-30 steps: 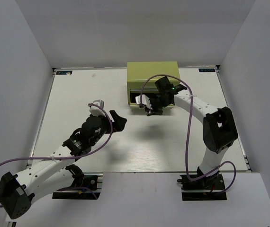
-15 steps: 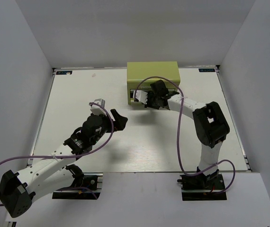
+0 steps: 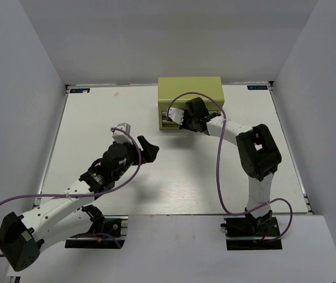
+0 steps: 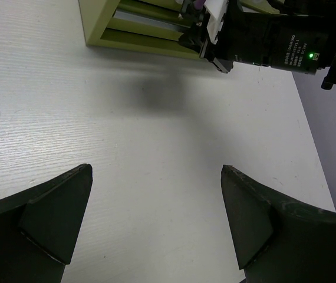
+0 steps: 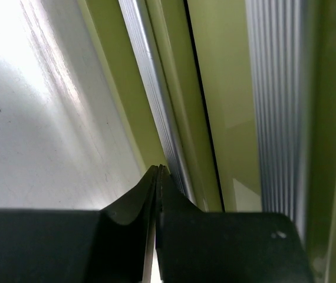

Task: Sort the stationery into containers
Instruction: Close the drawer

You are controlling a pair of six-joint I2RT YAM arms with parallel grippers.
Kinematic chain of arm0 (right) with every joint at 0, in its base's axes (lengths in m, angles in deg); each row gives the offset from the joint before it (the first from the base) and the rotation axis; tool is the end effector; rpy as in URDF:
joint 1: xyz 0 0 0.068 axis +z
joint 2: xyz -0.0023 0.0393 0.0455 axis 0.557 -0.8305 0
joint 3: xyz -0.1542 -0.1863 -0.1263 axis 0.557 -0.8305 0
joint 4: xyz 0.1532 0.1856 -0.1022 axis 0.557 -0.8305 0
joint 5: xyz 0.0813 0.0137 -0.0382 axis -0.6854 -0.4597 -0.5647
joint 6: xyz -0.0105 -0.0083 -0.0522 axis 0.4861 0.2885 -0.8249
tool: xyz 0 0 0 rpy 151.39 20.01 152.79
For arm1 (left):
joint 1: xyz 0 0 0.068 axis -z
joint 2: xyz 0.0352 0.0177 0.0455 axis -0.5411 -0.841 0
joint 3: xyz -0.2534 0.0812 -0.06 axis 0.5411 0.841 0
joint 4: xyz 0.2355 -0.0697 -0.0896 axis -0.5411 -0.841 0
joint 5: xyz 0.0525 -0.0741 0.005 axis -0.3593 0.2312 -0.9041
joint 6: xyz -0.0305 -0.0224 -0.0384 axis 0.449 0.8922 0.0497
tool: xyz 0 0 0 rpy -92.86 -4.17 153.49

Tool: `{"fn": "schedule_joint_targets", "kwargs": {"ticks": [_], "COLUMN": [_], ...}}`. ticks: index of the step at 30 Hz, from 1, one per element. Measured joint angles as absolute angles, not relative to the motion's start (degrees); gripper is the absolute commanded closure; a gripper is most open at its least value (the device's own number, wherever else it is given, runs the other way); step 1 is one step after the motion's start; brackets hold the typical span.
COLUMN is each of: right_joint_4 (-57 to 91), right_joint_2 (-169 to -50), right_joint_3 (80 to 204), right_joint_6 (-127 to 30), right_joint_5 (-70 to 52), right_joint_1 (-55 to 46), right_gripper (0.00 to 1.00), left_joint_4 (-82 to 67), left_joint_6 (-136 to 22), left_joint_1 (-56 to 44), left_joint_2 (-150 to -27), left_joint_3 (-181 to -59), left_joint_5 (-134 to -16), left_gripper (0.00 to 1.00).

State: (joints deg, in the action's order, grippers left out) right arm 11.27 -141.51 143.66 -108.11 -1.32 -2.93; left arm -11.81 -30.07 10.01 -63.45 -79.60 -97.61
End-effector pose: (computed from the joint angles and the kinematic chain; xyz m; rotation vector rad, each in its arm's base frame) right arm 0.3761 0.2250 0.1896 -1.5417 1.7282 -0.2036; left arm 0.1559 -0.1322 0.2573 -0.1051 1.9884 -0.7047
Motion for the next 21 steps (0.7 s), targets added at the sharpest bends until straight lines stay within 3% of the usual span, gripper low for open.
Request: {"fn": "schedule_joint_targets", "kwargs": {"ticks": [5,6,9,11,14,21], "right_joint_4": [5.1,4.2,1.9,2.2,2.4,1.9], "right_joint_2": [-137.5,-135.2,-126.6,-122.0,-118.9,-118.0], "right_joint_3": [143.8,143.0,141.2,141.2,142.2,142.0], "right_joint_6": [-105.7,-104.7,-100.3,-96.8,-91.0,-81.7], "right_joint_5": [-7.9,-9.4,-12.9,-13.8,-12.5,-3.3], "right_joint_1": [-3.3,-3.4,-3.7,-3.8,-4.3,-6.6], "right_gripper": [0.7,0.57,0.35,0.3,0.11,0.1], "left_joint_4": [-11.9,-12.0,-12.0,-11.8,-11.7,-11.6], "left_joint_6": [-30.1,-30.3,-31.0,-31.8,-33.3,-36.8], "left_joint_1": [10.0,10.0,10.0,10.0,10.0,9.9], "left_joint_2": [-63.1,-63.0,-62.8,-62.7,-63.4,-69.6], "left_joint_3": [-79.6,-79.6,-79.6,-79.6,-80.2,-85.2], "left_joint_5": [-97.6,-97.6,-97.4,-96.5,-94.4,-90.2], "left_gripper": [0.0,0.0,0.0,0.0,0.0,0.0]}}
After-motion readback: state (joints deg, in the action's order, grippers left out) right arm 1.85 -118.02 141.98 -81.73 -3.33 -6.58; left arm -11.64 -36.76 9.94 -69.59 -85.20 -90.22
